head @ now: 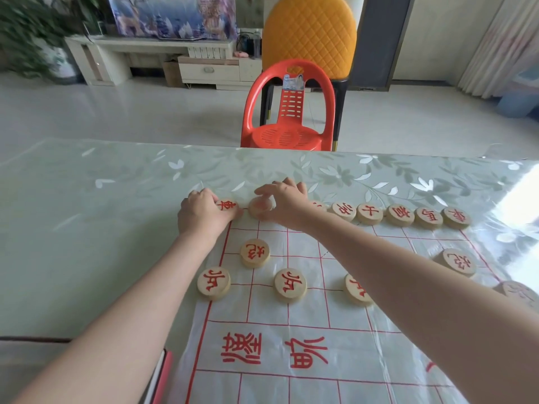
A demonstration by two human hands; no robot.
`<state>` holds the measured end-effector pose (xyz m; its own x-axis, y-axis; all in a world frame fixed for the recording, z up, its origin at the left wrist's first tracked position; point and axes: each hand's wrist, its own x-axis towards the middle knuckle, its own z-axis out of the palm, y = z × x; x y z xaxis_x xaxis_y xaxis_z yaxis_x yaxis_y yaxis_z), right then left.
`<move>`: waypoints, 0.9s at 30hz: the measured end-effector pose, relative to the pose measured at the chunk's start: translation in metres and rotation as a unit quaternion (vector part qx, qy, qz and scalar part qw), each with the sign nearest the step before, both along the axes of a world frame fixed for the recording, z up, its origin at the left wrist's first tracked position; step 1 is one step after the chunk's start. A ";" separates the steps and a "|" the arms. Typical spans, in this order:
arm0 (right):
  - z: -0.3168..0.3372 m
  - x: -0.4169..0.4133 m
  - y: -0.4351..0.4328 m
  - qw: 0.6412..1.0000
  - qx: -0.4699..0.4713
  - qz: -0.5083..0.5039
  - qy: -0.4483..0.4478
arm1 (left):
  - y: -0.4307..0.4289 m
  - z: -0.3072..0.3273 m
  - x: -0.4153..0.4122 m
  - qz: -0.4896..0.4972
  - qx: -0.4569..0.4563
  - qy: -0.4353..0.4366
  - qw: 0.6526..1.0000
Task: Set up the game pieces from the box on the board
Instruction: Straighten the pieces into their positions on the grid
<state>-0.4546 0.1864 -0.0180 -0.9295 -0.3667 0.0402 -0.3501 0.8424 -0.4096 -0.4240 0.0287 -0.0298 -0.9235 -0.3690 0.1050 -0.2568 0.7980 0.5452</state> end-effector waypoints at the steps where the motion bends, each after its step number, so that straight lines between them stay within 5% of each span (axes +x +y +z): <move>1: -0.001 0.000 -0.001 1.000 -0.004 -0.004 0.005 | -0.002 -0.001 -0.001 -0.001 -0.001 0.006 1.000; 12: -0.014 0.008 -0.006 0.996 0.002 -0.065 0.054 | -0.011 0.011 0.005 -0.152 0.002 -0.021 0.988; 27: -0.018 0.007 -0.004 0.995 0.027 -0.071 0.062 | -0.012 0.000 0.008 -0.134 0.026 0.021 0.990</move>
<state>-0.4476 0.1819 -0.0362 -0.9610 -0.2373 0.1418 -0.2716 0.9064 -0.3237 -0.4164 0.0168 -0.0299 -0.9842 -0.1168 0.1329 -0.0154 0.8050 0.5931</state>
